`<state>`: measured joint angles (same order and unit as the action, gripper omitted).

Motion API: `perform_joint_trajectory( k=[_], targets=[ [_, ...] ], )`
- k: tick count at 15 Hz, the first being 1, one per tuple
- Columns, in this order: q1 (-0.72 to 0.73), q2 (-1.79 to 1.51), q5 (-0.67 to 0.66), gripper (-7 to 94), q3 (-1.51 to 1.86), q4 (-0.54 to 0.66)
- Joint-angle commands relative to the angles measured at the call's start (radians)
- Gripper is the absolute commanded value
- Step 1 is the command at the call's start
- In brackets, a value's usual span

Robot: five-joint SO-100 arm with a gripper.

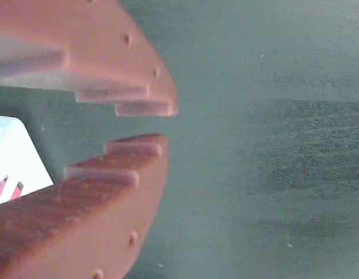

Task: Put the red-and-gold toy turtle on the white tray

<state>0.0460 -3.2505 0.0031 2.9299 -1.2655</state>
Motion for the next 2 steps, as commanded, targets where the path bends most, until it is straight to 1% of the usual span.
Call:
perform_joint_trajectory(
  k=[1,2],
  targets=[
    [0.020,-0.003,0.008,0,-0.011,-0.008],
    [0.020,-0.003,0.008,0,-0.011,-0.008]
  ],
)
